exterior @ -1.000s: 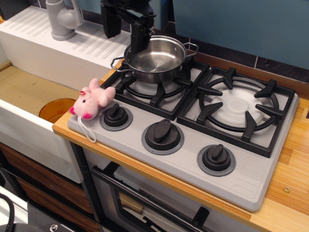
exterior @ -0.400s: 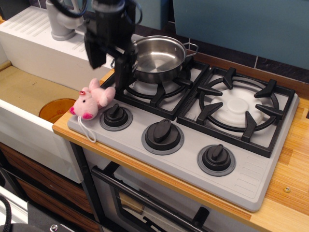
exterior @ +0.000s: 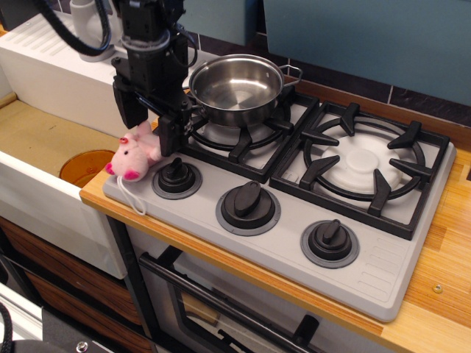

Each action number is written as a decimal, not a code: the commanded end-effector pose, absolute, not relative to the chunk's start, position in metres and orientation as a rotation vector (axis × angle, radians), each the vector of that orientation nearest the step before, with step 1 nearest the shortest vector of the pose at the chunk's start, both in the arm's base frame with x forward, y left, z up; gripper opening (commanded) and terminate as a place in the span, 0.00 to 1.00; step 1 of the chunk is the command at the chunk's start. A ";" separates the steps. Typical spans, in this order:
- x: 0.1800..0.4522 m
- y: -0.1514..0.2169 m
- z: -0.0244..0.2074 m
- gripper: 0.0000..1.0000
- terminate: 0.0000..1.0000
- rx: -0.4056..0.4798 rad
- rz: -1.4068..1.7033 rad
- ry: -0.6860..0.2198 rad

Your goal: Put stuffedpig in pan

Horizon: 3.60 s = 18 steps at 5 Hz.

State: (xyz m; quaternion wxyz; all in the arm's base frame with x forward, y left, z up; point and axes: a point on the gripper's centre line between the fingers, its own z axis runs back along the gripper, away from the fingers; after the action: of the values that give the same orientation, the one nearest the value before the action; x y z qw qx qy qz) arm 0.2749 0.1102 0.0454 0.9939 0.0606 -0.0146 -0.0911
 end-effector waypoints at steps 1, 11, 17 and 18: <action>0.271 0.121 0.039 1.00 0.00 0.129 -0.179 -0.096; 0.389 0.053 0.121 1.00 0.00 0.185 -0.234 0.000; 0.384 0.046 0.126 1.00 0.00 0.162 -0.227 -0.003; 0.383 0.045 0.135 1.00 0.00 0.162 -0.224 0.011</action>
State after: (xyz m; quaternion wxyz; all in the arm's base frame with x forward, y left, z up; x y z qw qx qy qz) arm 0.3768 0.0445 0.1053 0.9904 0.0639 0.0488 -0.1121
